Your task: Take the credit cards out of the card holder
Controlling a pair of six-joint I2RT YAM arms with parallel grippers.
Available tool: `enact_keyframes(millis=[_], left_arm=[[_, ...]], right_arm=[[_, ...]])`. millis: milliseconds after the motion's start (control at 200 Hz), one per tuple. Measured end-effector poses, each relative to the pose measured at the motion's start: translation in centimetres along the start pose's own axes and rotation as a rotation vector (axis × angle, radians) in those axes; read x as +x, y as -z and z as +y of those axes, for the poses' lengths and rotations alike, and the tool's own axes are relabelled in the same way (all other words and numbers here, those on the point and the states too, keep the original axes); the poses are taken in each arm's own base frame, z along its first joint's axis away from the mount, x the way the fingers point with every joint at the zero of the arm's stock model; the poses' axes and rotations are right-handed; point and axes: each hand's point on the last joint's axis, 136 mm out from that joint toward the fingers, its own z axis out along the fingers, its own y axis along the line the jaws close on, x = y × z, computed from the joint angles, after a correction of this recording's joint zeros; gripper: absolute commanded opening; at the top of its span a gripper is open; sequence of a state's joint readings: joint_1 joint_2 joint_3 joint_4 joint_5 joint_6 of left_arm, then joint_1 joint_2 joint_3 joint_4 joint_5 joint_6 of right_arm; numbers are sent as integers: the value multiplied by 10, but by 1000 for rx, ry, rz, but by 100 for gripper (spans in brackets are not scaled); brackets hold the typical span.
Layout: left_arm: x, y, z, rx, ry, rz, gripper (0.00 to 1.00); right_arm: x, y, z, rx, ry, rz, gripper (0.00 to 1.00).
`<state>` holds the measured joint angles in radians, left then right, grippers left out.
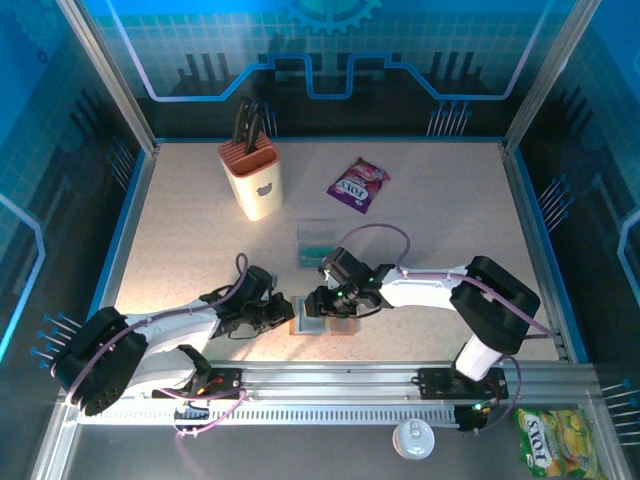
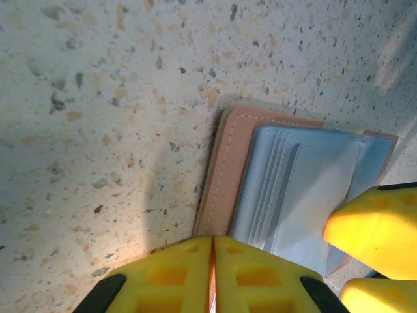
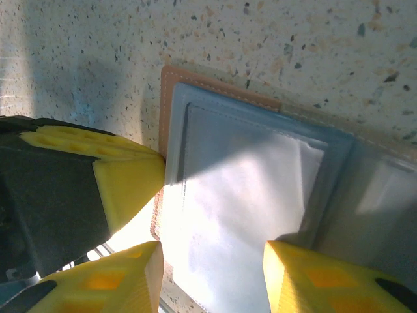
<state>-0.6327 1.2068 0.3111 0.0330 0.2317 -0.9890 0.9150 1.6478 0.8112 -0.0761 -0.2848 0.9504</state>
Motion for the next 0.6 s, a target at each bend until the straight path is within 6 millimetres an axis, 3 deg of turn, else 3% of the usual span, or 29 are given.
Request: enact_keyframes(millis=[595], left_arm=[[3, 4, 3, -18, 5, 10, 12]], right_arm=[[0, 0, -4, 17, -4, -2, 46]])
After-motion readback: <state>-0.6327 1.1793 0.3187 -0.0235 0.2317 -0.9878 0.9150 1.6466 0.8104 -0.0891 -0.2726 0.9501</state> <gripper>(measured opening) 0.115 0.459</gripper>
